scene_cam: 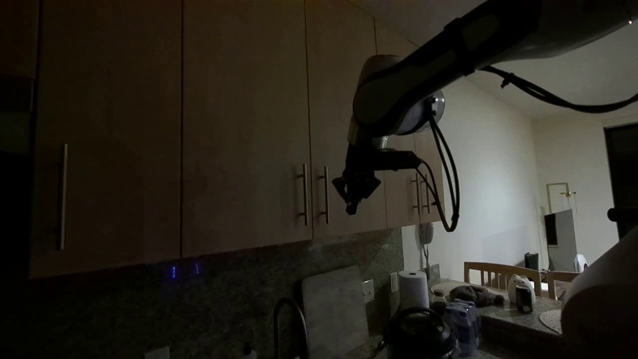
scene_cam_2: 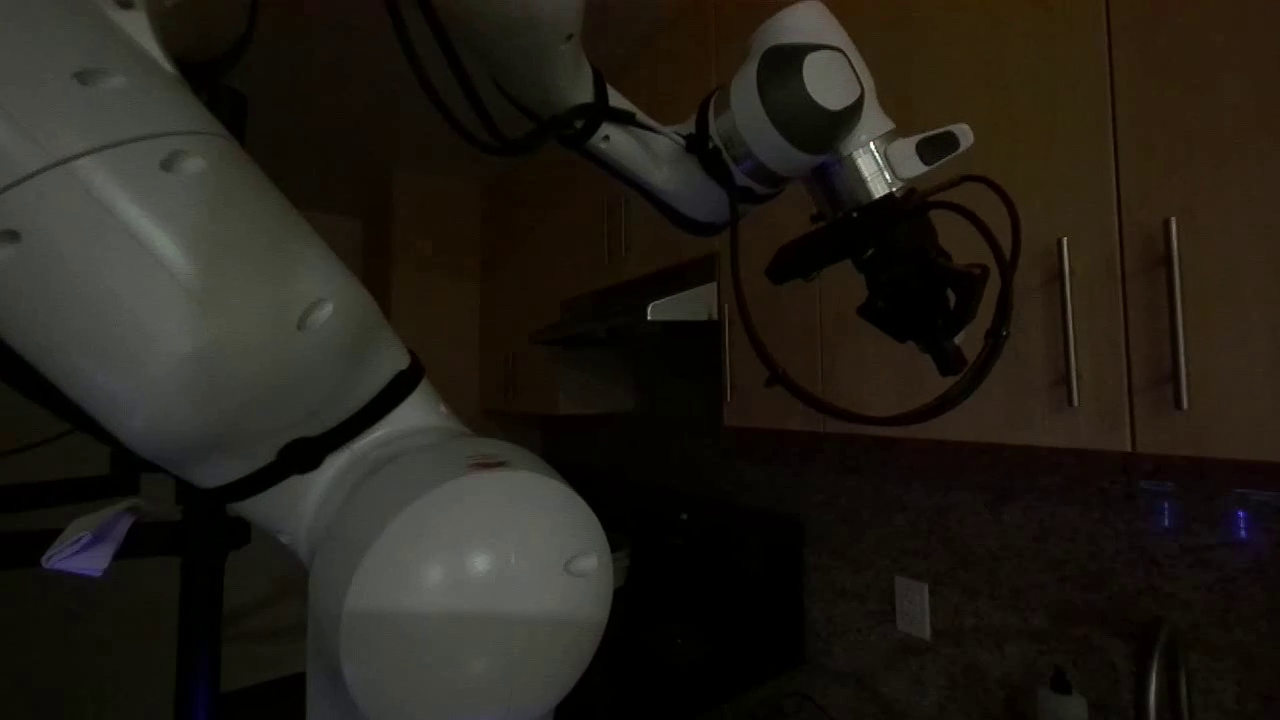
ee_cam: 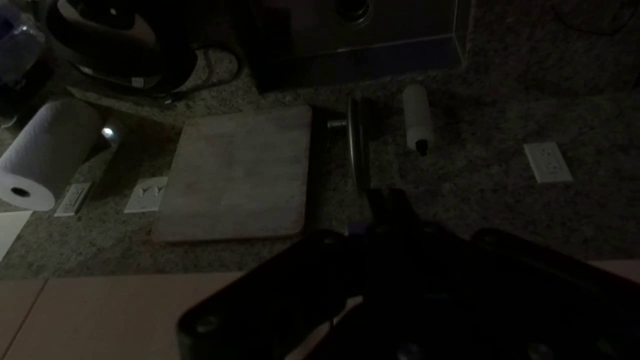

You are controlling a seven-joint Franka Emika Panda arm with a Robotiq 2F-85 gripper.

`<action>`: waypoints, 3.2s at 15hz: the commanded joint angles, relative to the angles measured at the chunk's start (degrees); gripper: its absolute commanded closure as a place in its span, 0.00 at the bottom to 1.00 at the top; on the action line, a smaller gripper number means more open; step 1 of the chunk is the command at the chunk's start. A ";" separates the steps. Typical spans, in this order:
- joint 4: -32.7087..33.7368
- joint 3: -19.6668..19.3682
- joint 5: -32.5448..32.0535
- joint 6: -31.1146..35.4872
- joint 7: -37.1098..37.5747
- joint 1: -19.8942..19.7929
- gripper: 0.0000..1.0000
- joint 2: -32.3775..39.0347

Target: Close the drawer

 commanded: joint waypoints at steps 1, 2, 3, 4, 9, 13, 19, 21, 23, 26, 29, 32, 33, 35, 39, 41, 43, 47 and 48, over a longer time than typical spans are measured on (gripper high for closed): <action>-3.62 0.10 2.78 -2.01 -1.72 0.92 0.93 -1.74; -4.29 0.05 2.79 -2.50 -1.88 0.93 0.93 -2.31; -4.84 0.07 2.49 -2.90 -1.97 0.77 0.93 -2.78; -5.44 -0.36 2.40 -3.70 -2.94 0.94 0.93 -3.76; -5.75 -1.24 0.79 -9.96 -5.64 -0.13 0.93 -8.50; -4.86 -3.69 1.58 -15.25 -9.74 0.59 0.93 -11.78; -4.09 -6.03 1.68 -19.03 -14.28 1.08 0.93 -13.06; -4.03 -6.48 1.63 -19.50 -15.19 1.07 0.93 -13.06; -4.08 -6.80 1.69 -19.73 -15.92 1.16 0.93 -13.00; -4.25 -6.98 1.65 -19.55 -16.68 1.32 0.93 -13.00; -4.46 -6.71 1.42 -19.19 -16.48 1.06 0.66 -13.19; -4.47 -6.71 1.62 -19.40 -16.54 1.23 0.49 -13.24; -4.43 -6.69 1.65 -19.65 -16.64 1.30 0.42 -13.21; -4.29 -6.61 1.72 -20.42 -16.76 1.51 0.30 -13.05; -4.06 -6.51 1.71 -22.38 -17.13 2.22 0.04 -12.63; -4.21 -5.88 1.53 -21.85 -16.32 2.37 0.00 -12.49; -3.99 -5.26 1.59 -20.51 -16.03 2.82 0.00 -12.35; -2.46 -4.13 1.00 -19.33 -15.83 3.03 0.00 -11.53; -3.58 -4.26 1.19 -19.92 -15.22 2.53 0.00 -12.67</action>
